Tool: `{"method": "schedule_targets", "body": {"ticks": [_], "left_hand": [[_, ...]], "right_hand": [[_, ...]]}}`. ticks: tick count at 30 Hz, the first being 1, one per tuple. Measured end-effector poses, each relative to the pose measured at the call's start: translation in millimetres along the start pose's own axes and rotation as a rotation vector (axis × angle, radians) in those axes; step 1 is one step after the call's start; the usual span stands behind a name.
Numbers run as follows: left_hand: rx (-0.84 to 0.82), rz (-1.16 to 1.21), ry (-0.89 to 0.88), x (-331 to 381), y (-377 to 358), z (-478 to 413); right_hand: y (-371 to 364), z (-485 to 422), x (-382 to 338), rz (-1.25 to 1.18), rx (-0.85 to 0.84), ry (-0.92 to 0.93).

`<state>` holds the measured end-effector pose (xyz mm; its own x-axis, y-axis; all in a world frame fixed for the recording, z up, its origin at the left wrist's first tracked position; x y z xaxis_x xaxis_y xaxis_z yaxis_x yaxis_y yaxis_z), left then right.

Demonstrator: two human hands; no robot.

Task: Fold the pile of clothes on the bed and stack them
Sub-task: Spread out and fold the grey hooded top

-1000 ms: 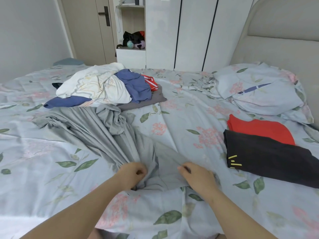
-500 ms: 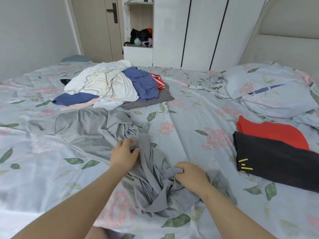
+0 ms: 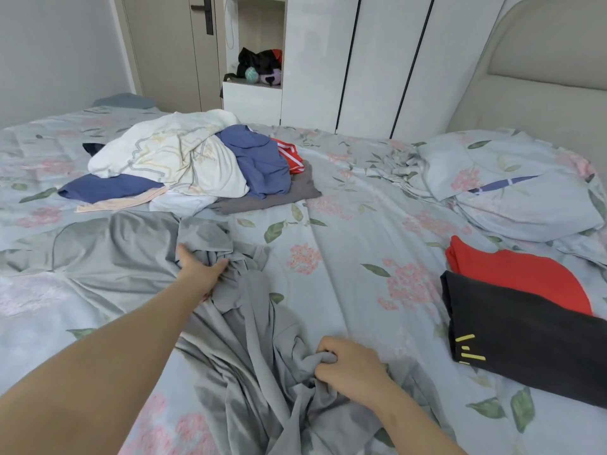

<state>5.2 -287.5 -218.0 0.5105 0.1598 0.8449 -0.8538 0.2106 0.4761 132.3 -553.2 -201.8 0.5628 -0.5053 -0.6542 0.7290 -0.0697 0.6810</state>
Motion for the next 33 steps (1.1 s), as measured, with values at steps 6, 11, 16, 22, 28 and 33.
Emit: {"method": "schedule_targets", "body": {"ticks": [6, 11, 16, 22, 28, 33], "left_hand": [[-0.062, -0.39, -0.14, 2, -1, -10], [-0.262, -0.103, -0.317, 31, -7, 29], [-0.565, 0.243, -0.423, 87, 2, 88], [-0.831, 0.507, -0.566, 164, 21, 166], [-0.766, 0.473, -0.718, 213, 40, 211], [-0.455, 0.167, -0.894, 228, 77, 205]], "right_hand": [[2, -19, 3, -0.078, 0.0, -0.036], [10, -26, 3, -0.337, -0.014, -0.078], [38, -16, -22, -0.723, 0.229, 0.032], [101, 11, -59, -0.886, 0.452, 0.394], [155, 56, -71, -0.649, 0.508, 0.485], [213, 93, -68, -0.879, 0.934, 0.502]]}}
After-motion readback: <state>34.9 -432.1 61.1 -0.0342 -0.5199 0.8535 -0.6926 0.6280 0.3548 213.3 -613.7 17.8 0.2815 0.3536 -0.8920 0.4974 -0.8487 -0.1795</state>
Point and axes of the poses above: each hand's wrist, its own z-axis away from the middle knuckle, its own y-axis out of the back of the hand, x = y × z, the point moved 1 cm from there along -z, towards the middle knuckle, and after that the axes turned 10 degrees about -z, right-handed, at the moved point
